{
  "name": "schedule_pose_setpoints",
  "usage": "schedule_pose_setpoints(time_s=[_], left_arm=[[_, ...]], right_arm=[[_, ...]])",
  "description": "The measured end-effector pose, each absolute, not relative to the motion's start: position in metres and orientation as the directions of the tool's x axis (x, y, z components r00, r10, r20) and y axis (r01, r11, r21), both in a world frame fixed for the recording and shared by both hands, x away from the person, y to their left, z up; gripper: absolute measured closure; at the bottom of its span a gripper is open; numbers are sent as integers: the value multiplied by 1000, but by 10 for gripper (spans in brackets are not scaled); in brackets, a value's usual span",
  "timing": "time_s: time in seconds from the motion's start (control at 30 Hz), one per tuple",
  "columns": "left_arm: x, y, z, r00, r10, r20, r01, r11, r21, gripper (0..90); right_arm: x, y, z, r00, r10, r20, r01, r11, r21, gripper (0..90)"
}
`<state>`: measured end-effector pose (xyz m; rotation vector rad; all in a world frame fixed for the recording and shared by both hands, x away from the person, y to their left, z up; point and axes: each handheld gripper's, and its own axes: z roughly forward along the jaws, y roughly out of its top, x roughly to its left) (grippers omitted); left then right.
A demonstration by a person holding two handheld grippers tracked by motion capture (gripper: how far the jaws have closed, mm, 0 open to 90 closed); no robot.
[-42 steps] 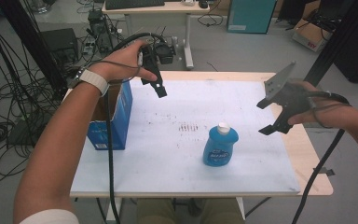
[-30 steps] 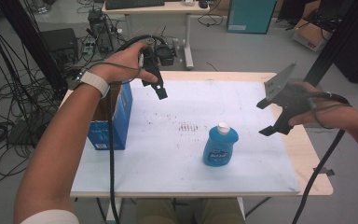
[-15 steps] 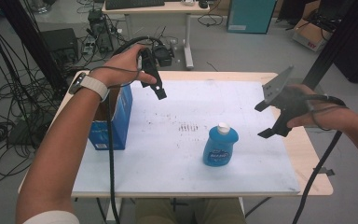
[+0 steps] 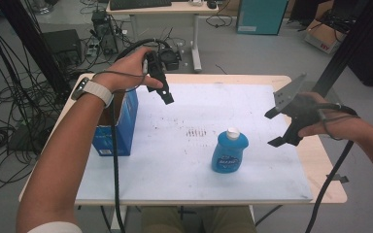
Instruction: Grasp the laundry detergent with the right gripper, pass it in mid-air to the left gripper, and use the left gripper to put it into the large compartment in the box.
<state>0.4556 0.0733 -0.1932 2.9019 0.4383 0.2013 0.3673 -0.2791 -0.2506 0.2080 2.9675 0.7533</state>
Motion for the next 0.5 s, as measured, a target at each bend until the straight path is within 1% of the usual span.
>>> schedule_pose_setpoints(time_s=[0.5], left_arm=[[456,74,-198,947,303,108,274,-936,219,88]], right_arm=[[366,-278,-267,-991,132,-32,98,853,512,73]])
